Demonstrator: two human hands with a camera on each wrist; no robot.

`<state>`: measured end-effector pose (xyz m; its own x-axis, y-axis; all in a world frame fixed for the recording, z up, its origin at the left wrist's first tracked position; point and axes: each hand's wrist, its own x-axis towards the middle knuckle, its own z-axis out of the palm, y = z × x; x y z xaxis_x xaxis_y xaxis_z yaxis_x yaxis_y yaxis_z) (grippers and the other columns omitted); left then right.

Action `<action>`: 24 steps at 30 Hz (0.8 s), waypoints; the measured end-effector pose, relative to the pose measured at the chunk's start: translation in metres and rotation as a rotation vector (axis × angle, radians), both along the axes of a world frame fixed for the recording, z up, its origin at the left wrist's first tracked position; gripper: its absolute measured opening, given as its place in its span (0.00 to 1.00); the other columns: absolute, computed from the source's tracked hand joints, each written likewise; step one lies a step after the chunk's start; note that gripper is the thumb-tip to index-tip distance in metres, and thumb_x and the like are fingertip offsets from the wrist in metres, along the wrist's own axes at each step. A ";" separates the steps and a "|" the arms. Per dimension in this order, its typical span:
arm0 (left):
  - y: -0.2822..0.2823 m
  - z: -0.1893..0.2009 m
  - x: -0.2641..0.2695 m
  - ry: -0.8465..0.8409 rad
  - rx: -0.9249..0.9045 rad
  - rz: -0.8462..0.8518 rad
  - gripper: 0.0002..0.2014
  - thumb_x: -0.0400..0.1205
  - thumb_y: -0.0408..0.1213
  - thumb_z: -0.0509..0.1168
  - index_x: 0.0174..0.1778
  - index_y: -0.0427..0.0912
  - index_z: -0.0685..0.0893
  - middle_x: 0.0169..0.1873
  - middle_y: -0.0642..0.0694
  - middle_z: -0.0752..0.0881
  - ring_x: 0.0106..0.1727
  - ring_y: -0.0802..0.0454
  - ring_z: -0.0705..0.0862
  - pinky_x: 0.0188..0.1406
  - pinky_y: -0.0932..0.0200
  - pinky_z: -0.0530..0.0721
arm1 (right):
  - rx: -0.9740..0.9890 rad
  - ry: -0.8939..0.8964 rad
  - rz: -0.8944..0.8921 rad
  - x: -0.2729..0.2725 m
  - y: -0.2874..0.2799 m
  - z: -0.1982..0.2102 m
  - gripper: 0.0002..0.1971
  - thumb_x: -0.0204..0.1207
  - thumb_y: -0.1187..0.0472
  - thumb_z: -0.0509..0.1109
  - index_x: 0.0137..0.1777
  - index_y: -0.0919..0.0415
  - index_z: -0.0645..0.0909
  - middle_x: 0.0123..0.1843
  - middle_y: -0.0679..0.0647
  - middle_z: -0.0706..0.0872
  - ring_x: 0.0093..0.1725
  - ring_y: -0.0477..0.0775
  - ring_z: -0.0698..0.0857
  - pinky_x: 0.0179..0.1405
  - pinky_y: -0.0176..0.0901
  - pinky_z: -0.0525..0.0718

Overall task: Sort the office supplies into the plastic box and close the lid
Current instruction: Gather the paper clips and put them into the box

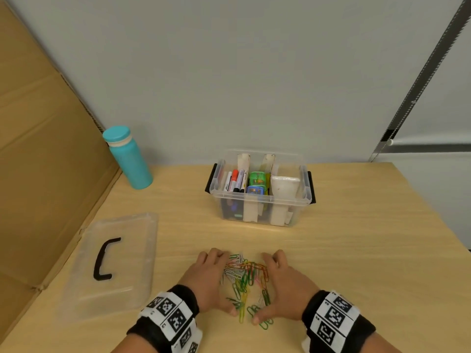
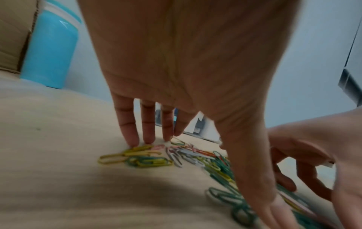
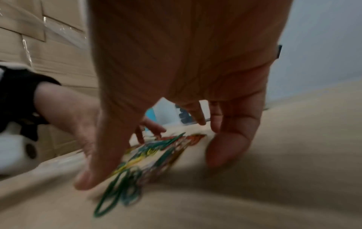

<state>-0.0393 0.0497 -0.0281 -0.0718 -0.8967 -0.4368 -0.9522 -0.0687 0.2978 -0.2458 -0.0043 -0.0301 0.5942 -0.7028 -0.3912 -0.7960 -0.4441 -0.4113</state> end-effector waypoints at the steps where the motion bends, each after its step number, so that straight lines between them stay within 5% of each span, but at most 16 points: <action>1: -0.001 -0.002 -0.003 0.008 -0.018 -0.015 0.62 0.59 0.62 0.77 0.82 0.50 0.46 0.75 0.53 0.57 0.75 0.50 0.57 0.78 0.50 0.65 | 0.019 0.033 -0.005 0.002 0.002 -0.003 0.69 0.46 0.31 0.81 0.82 0.51 0.43 0.73 0.52 0.54 0.67 0.58 0.76 0.67 0.51 0.79; 3: -0.007 -0.005 -0.007 0.049 -0.046 -0.030 0.60 0.60 0.58 0.78 0.82 0.52 0.48 0.73 0.54 0.59 0.74 0.51 0.58 0.77 0.51 0.65 | 0.024 0.036 -0.043 0.009 0.004 -0.008 0.67 0.48 0.37 0.84 0.81 0.53 0.45 0.72 0.54 0.55 0.66 0.58 0.77 0.68 0.49 0.78; 6: -0.017 -0.004 -0.012 0.117 -0.068 -0.026 0.49 0.65 0.51 0.78 0.80 0.54 0.59 0.67 0.54 0.66 0.69 0.53 0.63 0.74 0.53 0.69 | 0.036 -0.058 -0.131 0.021 0.002 -0.006 0.51 0.58 0.46 0.84 0.78 0.56 0.59 0.66 0.53 0.59 0.59 0.55 0.80 0.64 0.44 0.80; 14: -0.025 -0.002 -0.012 0.128 -0.207 0.001 0.21 0.80 0.37 0.66 0.70 0.53 0.78 0.59 0.49 0.79 0.59 0.51 0.80 0.62 0.59 0.77 | -0.080 -0.114 -0.163 0.037 -0.001 -0.005 0.14 0.79 0.60 0.66 0.63 0.59 0.74 0.62 0.54 0.69 0.44 0.53 0.77 0.51 0.41 0.81; 18: -0.025 0.000 -0.011 0.092 -0.244 -0.006 0.15 0.83 0.39 0.62 0.65 0.51 0.83 0.55 0.45 0.82 0.55 0.48 0.82 0.57 0.55 0.80 | -0.134 -0.110 -0.148 0.041 -0.008 -0.011 0.10 0.79 0.65 0.62 0.58 0.60 0.77 0.60 0.55 0.73 0.43 0.53 0.77 0.44 0.39 0.75; 24: -0.023 -0.002 0.001 0.133 -0.269 0.064 0.13 0.82 0.42 0.63 0.62 0.52 0.86 0.53 0.47 0.84 0.53 0.51 0.82 0.53 0.60 0.79 | -0.114 -0.141 -0.197 0.030 -0.020 -0.010 0.08 0.78 0.63 0.67 0.55 0.59 0.82 0.56 0.54 0.80 0.52 0.53 0.80 0.50 0.38 0.77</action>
<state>-0.0379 0.0267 -0.0305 -0.0522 -0.9834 -0.1740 -0.8999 -0.0292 0.4352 -0.2156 -0.0243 -0.0405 0.4846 -0.8452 -0.2255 -0.8100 -0.3362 -0.4805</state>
